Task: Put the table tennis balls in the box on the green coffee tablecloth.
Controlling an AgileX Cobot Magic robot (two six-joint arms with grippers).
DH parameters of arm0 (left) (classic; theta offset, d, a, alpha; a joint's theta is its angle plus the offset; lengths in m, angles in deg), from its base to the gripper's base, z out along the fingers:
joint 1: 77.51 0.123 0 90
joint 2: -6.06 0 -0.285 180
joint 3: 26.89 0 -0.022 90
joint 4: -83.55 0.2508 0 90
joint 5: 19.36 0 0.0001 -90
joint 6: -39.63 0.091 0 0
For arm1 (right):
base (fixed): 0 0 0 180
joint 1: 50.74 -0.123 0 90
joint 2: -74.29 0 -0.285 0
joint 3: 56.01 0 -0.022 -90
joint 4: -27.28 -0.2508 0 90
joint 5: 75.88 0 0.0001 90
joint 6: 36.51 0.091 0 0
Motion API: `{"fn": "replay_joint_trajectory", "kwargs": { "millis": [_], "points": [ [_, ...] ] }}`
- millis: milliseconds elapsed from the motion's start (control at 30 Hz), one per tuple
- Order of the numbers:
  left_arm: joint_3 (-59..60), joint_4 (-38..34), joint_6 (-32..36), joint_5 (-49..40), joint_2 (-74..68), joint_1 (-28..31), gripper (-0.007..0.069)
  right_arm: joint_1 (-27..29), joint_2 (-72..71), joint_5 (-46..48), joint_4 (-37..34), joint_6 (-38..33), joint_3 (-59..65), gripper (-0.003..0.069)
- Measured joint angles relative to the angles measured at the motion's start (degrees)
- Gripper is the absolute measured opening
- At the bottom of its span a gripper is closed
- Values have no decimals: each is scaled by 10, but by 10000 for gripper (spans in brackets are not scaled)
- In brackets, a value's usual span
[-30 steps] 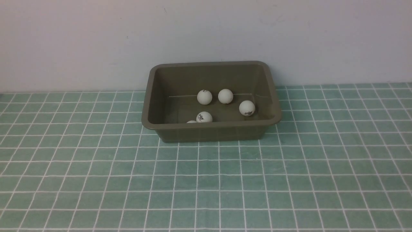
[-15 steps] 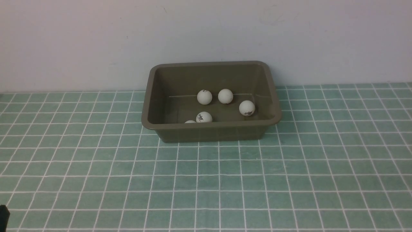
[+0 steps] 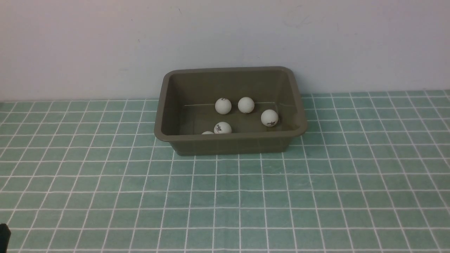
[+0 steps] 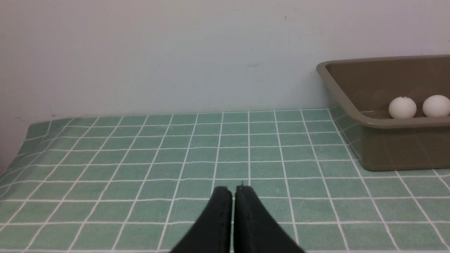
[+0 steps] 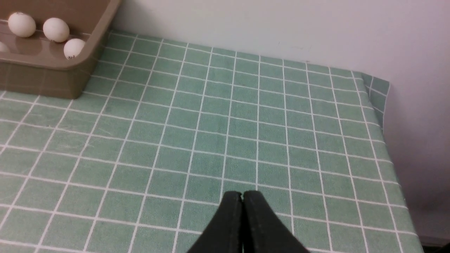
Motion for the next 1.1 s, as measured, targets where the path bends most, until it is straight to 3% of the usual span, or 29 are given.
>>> {"fn": "replay_joint_trajectory", "kwargs": {
  "millis": [200,300,600,1100],
  "points": [
    [0,0,0,0,0,0,-4,81,-99,-211,1,1,171,-18],
    [0,0,0,0,0,0,-4,116,-140,-269,-10,2,241,-18],
    [0,0,-1,-1,0,0,-4,137,-147,-300,-33,2,317,-18],
    [0,0,-1,-1,0,0,-4,137,-148,-298,-36,2,320,-18]
  ]
}}
